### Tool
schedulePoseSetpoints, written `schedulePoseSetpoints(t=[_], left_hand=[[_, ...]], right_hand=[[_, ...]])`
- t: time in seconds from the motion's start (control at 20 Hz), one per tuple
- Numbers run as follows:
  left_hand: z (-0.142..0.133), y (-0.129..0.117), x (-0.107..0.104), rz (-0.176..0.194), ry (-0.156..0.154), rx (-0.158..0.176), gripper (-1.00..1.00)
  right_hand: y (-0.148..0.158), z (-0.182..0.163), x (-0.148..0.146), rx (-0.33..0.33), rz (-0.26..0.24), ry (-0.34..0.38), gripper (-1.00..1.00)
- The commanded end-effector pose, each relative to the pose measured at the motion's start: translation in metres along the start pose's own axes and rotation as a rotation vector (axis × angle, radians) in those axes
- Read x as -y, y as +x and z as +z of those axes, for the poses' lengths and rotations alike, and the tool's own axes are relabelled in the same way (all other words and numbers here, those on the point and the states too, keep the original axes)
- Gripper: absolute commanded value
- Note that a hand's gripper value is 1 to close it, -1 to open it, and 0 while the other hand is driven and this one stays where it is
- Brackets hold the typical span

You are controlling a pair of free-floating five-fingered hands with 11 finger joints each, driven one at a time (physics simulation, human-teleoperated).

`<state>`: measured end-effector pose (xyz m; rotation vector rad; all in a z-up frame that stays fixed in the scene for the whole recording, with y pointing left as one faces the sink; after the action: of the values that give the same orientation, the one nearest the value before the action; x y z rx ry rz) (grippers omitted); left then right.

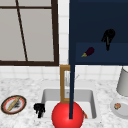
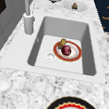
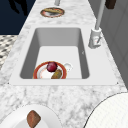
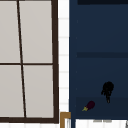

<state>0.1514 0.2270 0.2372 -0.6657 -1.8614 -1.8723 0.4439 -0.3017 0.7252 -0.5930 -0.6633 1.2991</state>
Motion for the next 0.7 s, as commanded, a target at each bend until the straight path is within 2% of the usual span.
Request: schedulePoseSetpoints(t=[0.0,0.25,0.65], left_hand=[[0.000,0.000,0.000,0.000,0.000,0.000,0.00],[0.000,0.000,0.000,0.000,0.000,0.000,0.00],[0.000,0.000,0.000,0.000,0.000,0.000,0.00]], right_hand=[[-0.009,0.023,-0.020,0.014,-0.012,-0.002,-1.00],[-0.019,0.052,-0.044,0.014,-0.010,-0.004,-1.00],[-0.030,0.087,-0.099,-0.009,0.005,0.007,-1.00]])
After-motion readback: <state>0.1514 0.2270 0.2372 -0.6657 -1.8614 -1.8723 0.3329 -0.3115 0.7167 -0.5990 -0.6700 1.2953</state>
